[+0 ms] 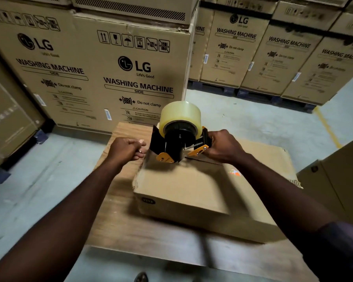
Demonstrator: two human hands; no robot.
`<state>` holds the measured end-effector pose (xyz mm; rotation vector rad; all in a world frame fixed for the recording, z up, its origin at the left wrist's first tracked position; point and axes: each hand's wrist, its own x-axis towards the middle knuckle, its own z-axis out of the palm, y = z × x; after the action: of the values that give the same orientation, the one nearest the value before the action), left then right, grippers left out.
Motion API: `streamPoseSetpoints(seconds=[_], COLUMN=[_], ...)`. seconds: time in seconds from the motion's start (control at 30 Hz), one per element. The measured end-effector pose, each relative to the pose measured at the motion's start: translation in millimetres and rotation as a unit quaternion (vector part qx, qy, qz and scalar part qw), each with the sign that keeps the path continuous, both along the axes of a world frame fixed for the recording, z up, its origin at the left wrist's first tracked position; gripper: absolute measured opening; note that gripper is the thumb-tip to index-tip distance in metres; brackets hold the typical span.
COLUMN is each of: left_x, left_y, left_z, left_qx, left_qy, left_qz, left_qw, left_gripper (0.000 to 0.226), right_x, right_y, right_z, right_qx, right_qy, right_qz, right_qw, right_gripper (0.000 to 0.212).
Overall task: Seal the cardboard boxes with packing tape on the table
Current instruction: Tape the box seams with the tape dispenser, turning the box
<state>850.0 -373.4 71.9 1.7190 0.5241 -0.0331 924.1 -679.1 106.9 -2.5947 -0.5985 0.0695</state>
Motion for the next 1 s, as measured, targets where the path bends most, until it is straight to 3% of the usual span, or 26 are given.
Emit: streamPoseSetpoints(seconds=[0.13,0.43,0.5,0.63,0.73,0.8,0.9,1.0], left_x=[19.9,24.4,26.8,22.6,21.9,23.5,14.4,-5.2], left_y=[4.8,-10.2,-11.3,-6.9,-5.7,-6.7,-21.0,-32.9], left_z=[-4.2,-44.9,-52.8,-74.2,-74.7,-62.6,-53.0,-57.2], left_qx=[0.045,0.140,0.107,-0.060,0.017,0.076,0.062,0.154], left_qy=[-0.021,0.038,0.064,0.145,0.089,0.017,-0.038,-0.075], left_qz=[0.000,-0.008,-0.021,-0.027,0.033,0.095,0.012,-0.073], left_qw=[0.999,0.989,0.992,0.987,0.995,0.992,0.997,0.983], left_gripper=[0.015,0.029,0.034,0.036,0.020,0.021,0.033,0.053], right_x=[8.3,4.9,7.7,13.6,16.6,21.2,27.1,25.6], right_y=[8.8,15.4,15.1,14.0,12.4,11.4,12.7,14.1], right_z=[-6.5,-24.4,-27.3,-31.4,-35.3,-37.2,-33.5,-28.4], right_qx=[-0.010,-0.065,-0.072,-0.074,-0.057,-0.034,-0.019,-0.021], right_qy=[0.005,0.024,0.021,0.026,0.046,0.081,0.122,0.123], right_qz=[-0.006,0.007,0.013,0.028,0.029,0.034,0.042,0.047], right_qw=[1.000,0.998,0.997,0.997,0.997,0.996,0.991,0.991], right_gripper=[0.031,0.034,0.035,0.034,0.031,0.034,0.027,0.023])
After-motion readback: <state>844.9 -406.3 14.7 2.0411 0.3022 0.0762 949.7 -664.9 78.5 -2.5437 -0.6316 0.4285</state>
